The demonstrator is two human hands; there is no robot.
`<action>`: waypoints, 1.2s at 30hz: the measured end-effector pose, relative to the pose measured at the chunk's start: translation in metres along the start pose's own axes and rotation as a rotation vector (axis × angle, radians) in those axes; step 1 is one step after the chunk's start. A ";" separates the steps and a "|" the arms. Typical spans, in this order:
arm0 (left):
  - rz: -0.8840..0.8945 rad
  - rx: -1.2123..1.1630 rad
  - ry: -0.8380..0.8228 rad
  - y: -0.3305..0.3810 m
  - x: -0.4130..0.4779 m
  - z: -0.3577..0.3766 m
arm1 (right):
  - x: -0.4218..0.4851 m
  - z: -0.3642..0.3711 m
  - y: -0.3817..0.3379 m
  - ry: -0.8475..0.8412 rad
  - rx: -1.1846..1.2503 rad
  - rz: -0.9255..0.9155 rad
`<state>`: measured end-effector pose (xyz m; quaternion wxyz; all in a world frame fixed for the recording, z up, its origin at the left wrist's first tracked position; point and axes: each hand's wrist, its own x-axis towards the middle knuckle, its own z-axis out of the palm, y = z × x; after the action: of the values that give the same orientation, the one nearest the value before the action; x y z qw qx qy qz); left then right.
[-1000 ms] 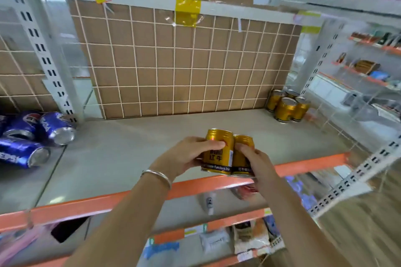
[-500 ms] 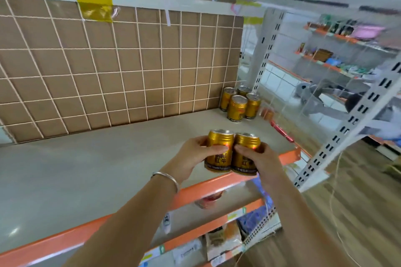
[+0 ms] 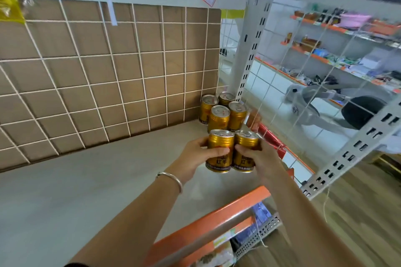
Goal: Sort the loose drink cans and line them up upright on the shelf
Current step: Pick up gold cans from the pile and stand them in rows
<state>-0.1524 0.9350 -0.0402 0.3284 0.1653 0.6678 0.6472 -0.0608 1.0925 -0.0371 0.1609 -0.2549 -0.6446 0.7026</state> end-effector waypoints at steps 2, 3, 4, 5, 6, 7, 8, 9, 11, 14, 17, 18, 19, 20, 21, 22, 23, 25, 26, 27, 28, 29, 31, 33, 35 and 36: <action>-0.019 0.014 0.034 0.001 0.012 0.002 | 0.014 -0.004 -0.001 0.001 -0.003 -0.008; -0.020 0.009 0.051 0.001 0.017 0.004 | 0.020 -0.005 -0.002 0.004 -0.014 -0.018; -0.015 -0.005 0.070 0.001 0.022 0.006 | 0.026 -0.006 -0.003 0.005 -0.028 -0.035; -0.007 -0.021 0.088 -0.001 0.027 0.009 | 0.033 -0.008 -0.003 -0.002 -0.046 -0.053; -0.001 -0.031 0.105 -0.004 0.031 0.013 | 0.040 -0.009 -0.002 -0.012 -0.060 -0.064; 0.010 -0.040 0.122 -0.009 0.034 0.017 | 0.046 -0.012 0.000 -0.027 -0.081 -0.073; 0.025 -0.043 0.136 -0.014 0.037 0.021 | 0.053 -0.015 0.003 -0.042 -0.104 -0.076; 0.049 -0.036 0.149 -0.018 0.039 0.026 | 0.059 -0.019 0.006 -0.061 -0.131 -0.076; 0.095 0.023 0.183 -0.027 0.046 0.034 | 0.068 -0.028 0.009 -0.114 -0.197 -0.068; 0.143 0.127 0.234 -0.030 0.052 0.042 | 0.079 -0.035 0.007 -0.190 -0.258 -0.072; 0.201 0.205 0.333 -0.032 0.052 0.051 | 0.087 -0.036 0.000 -0.251 -0.266 -0.096; 0.218 0.190 0.366 -0.033 0.052 0.055 | 0.089 -0.037 -0.001 -0.269 -0.262 -0.102; 0.228 0.161 0.394 -0.035 0.053 0.058 | 0.091 -0.038 -0.002 -0.286 -0.262 -0.109; 0.235 0.136 0.418 -0.037 0.055 0.060 | 0.094 -0.039 -0.001 -0.299 -0.266 -0.111; 0.245 0.111 0.434 -0.038 0.056 0.062 | 0.095 -0.042 0.000 -0.309 -0.278 -0.112; 0.254 0.092 0.441 -0.038 0.057 0.064 | 0.097 -0.044 0.001 -0.318 -0.286 -0.113; 0.266 0.075 0.440 -0.038 0.059 0.064 | 0.099 -0.046 0.001 -0.326 -0.291 -0.112; 0.271 0.052 0.431 -0.038 0.061 0.065 | 0.102 -0.049 0.002 -0.340 -0.296 -0.107; 0.279 0.048 0.426 -0.038 0.062 0.065 | 0.103 -0.050 0.003 -0.348 -0.304 -0.106; 0.284 0.045 0.420 -0.040 0.063 0.064 | 0.103 -0.050 0.004 -0.355 -0.314 -0.110; 0.286 0.044 0.417 -0.042 0.066 0.064 | 0.104 -0.051 0.004 -0.357 -0.321 -0.113; 0.278 0.044 0.413 -0.044 0.069 0.063 | 0.105 -0.051 0.004 -0.354 -0.329 -0.119; 0.265 0.045 0.398 -0.047 0.072 0.062 | 0.106 -0.052 0.005 -0.352 -0.337 -0.126; 0.257 0.086 0.396 -0.046 0.073 0.062 | 0.107 -0.053 0.006 -0.348 -0.342 -0.134; 0.251 0.115 0.392 -0.047 0.074 0.061 | 0.107 -0.054 0.006 -0.348 -0.347 -0.151; 0.241 0.132 0.390 -0.049 0.076 0.059 | 0.106 -0.054 0.006 -0.347 -0.353 -0.160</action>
<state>-0.1592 1.0236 -0.1017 0.1020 0.1370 0.7348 0.6564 -0.1164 1.1945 -0.0610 0.0558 -0.1029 -0.7934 0.5973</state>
